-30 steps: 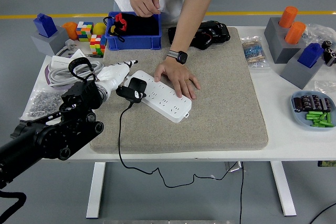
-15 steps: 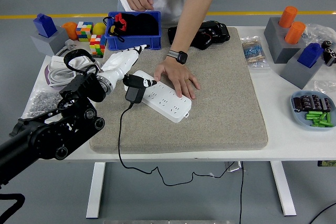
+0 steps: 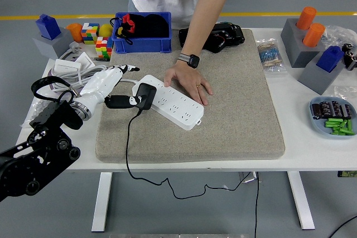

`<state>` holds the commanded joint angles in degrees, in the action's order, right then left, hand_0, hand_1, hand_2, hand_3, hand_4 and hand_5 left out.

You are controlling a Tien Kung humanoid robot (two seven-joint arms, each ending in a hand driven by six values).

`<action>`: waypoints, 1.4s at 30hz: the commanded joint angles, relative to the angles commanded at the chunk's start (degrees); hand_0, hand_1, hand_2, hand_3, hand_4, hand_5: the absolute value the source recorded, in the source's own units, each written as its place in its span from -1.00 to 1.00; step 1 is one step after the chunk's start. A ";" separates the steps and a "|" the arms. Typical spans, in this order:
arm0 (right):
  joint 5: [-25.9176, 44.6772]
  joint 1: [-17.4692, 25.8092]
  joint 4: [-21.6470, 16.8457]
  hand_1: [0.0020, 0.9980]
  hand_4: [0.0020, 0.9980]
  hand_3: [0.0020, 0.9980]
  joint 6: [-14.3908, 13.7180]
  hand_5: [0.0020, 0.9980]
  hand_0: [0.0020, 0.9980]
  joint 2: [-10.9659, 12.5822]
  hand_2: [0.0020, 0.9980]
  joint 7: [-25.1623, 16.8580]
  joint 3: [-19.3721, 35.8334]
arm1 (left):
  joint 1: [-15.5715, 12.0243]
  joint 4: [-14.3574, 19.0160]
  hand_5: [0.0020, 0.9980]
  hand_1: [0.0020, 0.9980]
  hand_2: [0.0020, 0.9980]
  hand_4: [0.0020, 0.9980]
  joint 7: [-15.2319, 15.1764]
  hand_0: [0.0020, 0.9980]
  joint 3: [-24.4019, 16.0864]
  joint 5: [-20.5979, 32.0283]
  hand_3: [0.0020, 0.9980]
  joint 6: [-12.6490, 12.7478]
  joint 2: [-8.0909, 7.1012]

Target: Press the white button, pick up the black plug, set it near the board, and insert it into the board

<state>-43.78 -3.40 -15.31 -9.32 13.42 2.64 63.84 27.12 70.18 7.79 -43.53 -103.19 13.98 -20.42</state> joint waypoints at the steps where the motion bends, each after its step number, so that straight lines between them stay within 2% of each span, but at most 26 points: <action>1: 0.00 -0.04 -0.01 0.11 0.27 0.07 0.00 -0.39 0.23 -0.02 0.18 -0.02 -0.02 | -0.29 0.10 0.12 0.87 0.70 0.60 0.06 0.82 -0.07 -0.08 0.66 -0.05 0.00; 10: 0.10 -0.29 -0.08 0.11 0.27 0.07 -0.13 -0.39 0.22 0.12 0.18 -0.20 -0.38 | -1.19 0.72 0.12 0.87 0.69 0.60 0.73 0.81 1.05 -0.74 0.63 -0.63 -0.40; 20: 0.27 -0.19 -0.03 0.11 0.27 0.07 -0.13 -0.39 0.22 0.18 0.18 -0.22 -0.93 | -0.78 0.94 0.11 0.86 0.67 0.60 1.11 0.80 2.86 -0.82 0.59 -0.96 0.17; 42: 0.32 -0.03 0.00 0.11 0.26 0.07 -0.14 -0.39 0.22 0.13 0.18 -0.26 -0.57 | 2.11 -2.13 0.10 0.84 0.66 0.60 1.45 0.77 5.16 -0.52 0.58 -1.43 2.83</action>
<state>-43.46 -3.43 -15.31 -9.46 13.55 2.37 63.27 29.22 68.05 9.24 -38.38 -103.71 12.55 -17.59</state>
